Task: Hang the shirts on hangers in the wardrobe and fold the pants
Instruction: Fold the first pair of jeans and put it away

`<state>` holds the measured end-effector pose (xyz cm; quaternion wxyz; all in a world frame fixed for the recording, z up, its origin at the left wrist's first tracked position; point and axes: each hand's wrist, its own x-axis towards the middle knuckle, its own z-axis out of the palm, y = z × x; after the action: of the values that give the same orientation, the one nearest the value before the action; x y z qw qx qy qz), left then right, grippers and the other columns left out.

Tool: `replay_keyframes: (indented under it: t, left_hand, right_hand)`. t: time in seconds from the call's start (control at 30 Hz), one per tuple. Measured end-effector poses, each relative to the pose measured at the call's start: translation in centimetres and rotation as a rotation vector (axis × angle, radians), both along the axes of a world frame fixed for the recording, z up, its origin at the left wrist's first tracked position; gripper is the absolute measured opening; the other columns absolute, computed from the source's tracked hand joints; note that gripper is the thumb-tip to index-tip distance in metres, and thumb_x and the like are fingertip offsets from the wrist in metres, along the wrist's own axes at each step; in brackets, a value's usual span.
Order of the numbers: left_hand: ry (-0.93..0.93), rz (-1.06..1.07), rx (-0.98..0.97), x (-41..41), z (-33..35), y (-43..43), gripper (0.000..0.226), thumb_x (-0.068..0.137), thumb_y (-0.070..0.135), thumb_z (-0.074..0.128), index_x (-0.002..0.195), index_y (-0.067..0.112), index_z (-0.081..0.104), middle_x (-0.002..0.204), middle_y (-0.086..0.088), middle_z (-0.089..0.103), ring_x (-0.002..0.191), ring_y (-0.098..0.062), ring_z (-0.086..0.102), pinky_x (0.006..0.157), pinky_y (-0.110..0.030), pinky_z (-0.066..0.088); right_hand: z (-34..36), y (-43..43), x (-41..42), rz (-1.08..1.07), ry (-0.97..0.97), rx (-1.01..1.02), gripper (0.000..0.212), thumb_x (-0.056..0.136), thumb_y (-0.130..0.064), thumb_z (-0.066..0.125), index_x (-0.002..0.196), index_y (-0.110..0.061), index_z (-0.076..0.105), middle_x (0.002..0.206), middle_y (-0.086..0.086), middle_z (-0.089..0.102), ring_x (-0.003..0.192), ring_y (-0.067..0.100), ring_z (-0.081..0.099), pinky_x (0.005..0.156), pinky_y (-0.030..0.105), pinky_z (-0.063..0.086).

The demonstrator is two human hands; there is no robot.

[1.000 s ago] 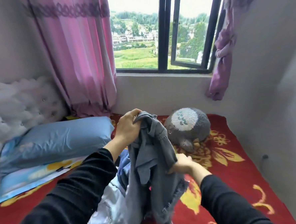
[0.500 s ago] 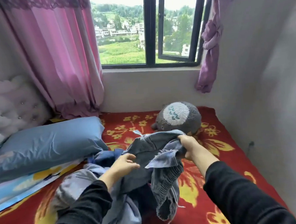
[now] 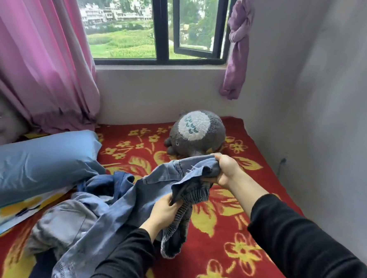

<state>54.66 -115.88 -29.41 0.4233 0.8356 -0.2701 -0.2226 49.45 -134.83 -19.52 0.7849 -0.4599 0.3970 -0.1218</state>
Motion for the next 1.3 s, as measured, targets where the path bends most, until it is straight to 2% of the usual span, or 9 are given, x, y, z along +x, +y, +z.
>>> replay_keyframes:
  t: [0.13, 0.23, 0.5, 0.6, 0.8, 0.87, 1.03, 1.17, 1.3]
  left_hand:
    - [0.033, -0.097, -0.005, -4.3, -0.3, -6.9, 0.011, 0.095, 0.022, 0.054, 0.092, 0.027, 0.063, 0.086, 0.011, 0.066, 0.082, -0.004, 0.056, 0.077, -0.025, 0.044]
    - [0.122, -0.129, -0.062, -9.2, -1.1, -13.8, 0.013, 0.096, 0.022, 0.053, 0.097, 0.017, 0.065, 0.09, 0.005, 0.066, 0.085, -0.007, 0.056, 0.084, -0.031, 0.048]
    - [0.254, -0.169, -0.192, -17.1, 0.6, -24.7, 0.02, 0.095, 0.03, 0.056, 0.105, 0.018, 0.068, 0.101, 0.003, 0.072, 0.097, -0.011, 0.065, 0.089, -0.03, 0.05]
    - [0.292, -0.15, -0.134, -17.0, -1.1, -23.7, 0.014, 0.091, 0.027, 0.061, 0.094, 0.018, 0.072, 0.092, 0.005, 0.074, 0.091, -0.011, 0.066, 0.085, -0.026, 0.05]
    - [0.271, 0.114, 0.223, -13.6, -8.2, -14.6, 0.017, 0.081, 0.013, 0.057, 0.077, 0.022, 0.071, 0.08, 0.0, 0.073, 0.077, -0.016, 0.065, 0.07, -0.026, 0.049]
    - [0.228, 0.128, 0.315, -12.2, -10.1, -12.5, 0.019, 0.082, 0.013, 0.054, 0.081, 0.023, 0.07, 0.087, 0.001, 0.073, 0.083, -0.016, 0.064, 0.068, -0.024, 0.043]
    - [0.095, 0.136, 0.448, -8.1, -14.8, -9.2, 0.032, 0.087, 0.015, 0.048, 0.111, 0.021, 0.068, 0.113, -0.001, 0.069, 0.106, -0.022, 0.061, 0.078, -0.026, 0.044]
    - [-0.047, 0.083, 0.492, -4.5, -20.0, -7.6, 0.032, 0.089, 0.015, 0.043, 0.11, 0.02, 0.066, 0.116, -0.001, 0.064, 0.107, -0.023, 0.058, 0.081, -0.031, 0.047]
    - [-0.27, -0.105, 0.581, -1.6, -25.5, -6.1, 0.031, 0.09, 0.015, 0.044, 0.115, 0.018, 0.062, 0.122, 0.005, 0.057, 0.119, -0.021, 0.047, 0.086, -0.035, 0.045]
  right_hand:
    - [-1.8, -6.9, -4.6, -0.295, 0.068, -0.12, 0.033, 0.1, -0.013, 0.045, 0.127, 0.005, 0.052, 0.124, 0.026, 0.058, 0.1, 0.035, 0.061, 0.081, 0.044, 0.052]
    - [-3.0, -12.4, -8.7, -0.43, 0.111, -0.202, 0.035, 0.097, -0.016, 0.05, 0.125, 0.005, 0.054, 0.122, 0.022, 0.06, 0.106, 0.034, 0.061, 0.093, 0.047, 0.05]
    - [-2.5, -22.2, -16.5, -0.614, 0.03, -0.556, 0.012, 0.095, -0.019, 0.05, 0.089, -0.012, 0.058, 0.079, 0.0, 0.057, 0.072, 0.016, 0.054, 0.066, 0.027, 0.044]
    - [-3.4, -22.7, -17.3, -0.356, 0.028, -0.672, 0.016, 0.093, -0.019, 0.055, 0.079, -0.014, 0.06, 0.074, -0.002, 0.058, 0.068, 0.012, 0.053, 0.061, 0.026, 0.042]
    - [-9.7, -19.1, -18.6, 0.265, 0.438, -0.92, 0.013, 0.085, -0.015, 0.061, 0.072, -0.014, 0.058, 0.068, -0.001, 0.057, 0.071, 0.02, 0.052, 0.062, 0.032, 0.034]
    - [-12.8, -16.7, -18.2, 0.484, 0.567, -0.949, 0.003, 0.084, -0.014, 0.058, 0.083, -0.013, 0.06, 0.083, 0.005, 0.063, 0.084, 0.025, 0.057, 0.066, 0.032, 0.036]
    - [-19.6, -10.7, -13.4, 0.748, 0.78, -1.155, 0.037, 0.082, -0.018, 0.047, 0.119, -0.017, 0.048, 0.126, 0.008, 0.053, 0.123, 0.03, 0.04, 0.097, 0.049, 0.037]
    - [-26.1, -6.8, -7.7, 0.919, 0.715, -1.438, 0.036, 0.09, -0.021, 0.044, 0.126, -0.016, 0.045, 0.13, 0.002, 0.048, 0.128, 0.023, 0.037, 0.112, 0.062, 0.011]
    - [-33.5, -4.8, -3.3, 1.079, 0.621, -1.472, 0.052, 0.095, -0.027, 0.044, 0.144, -0.019, 0.03, 0.141, 0.0, 0.044, 0.134, 0.021, 0.034, 0.116, 0.053, 0.009]
